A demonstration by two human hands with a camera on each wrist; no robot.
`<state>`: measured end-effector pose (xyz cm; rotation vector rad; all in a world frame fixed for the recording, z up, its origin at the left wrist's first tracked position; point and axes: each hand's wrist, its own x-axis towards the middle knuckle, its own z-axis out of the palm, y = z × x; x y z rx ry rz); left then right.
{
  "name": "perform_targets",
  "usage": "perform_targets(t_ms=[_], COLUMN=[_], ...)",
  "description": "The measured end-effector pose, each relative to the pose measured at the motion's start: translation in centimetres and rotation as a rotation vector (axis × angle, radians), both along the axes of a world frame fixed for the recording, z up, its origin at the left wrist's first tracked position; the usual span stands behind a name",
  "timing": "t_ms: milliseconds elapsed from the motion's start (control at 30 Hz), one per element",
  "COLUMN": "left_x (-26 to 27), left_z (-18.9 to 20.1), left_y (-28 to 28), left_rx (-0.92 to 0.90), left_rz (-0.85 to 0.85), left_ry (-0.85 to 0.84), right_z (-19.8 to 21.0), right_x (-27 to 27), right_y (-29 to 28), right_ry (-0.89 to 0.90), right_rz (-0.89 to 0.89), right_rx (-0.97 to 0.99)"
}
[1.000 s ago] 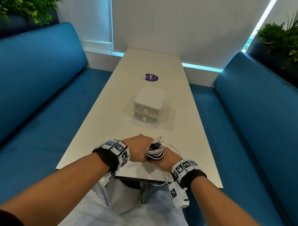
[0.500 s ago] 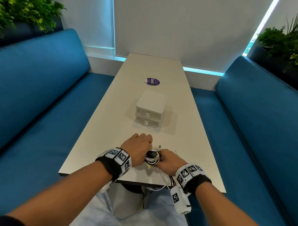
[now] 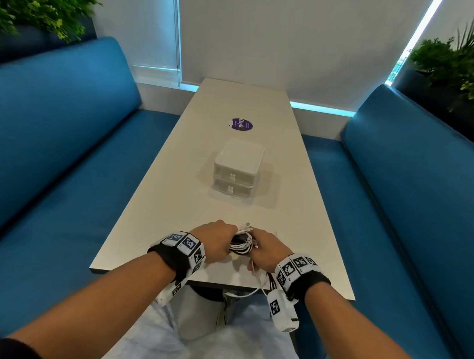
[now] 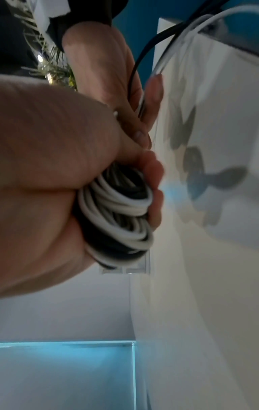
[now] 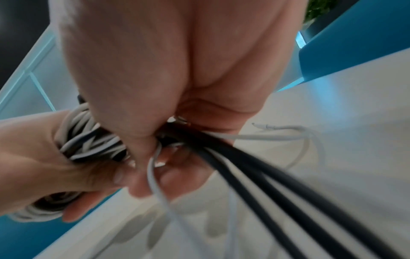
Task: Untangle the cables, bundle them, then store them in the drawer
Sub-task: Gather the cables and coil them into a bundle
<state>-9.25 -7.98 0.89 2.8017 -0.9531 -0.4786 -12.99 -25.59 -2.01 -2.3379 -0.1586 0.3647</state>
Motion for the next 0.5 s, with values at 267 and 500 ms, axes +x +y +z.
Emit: perform_targets(t_ms=[267,500], left_x=[1.4,3.7], left_z=[1.3,1.9], left_y=[0.6,2.4], left_rx=[0.04,-0.147], left_rz=[0.042,0.275], left_ry=[-0.126,-0.101], right_z=[-0.6,1.1], right_x=[0.6,0.4], right_y=[-0.1,0.3], right_ry=[-0.013,0.056], right_rz=[-0.071,-0.08], right_rx=[-0.006,0.157])
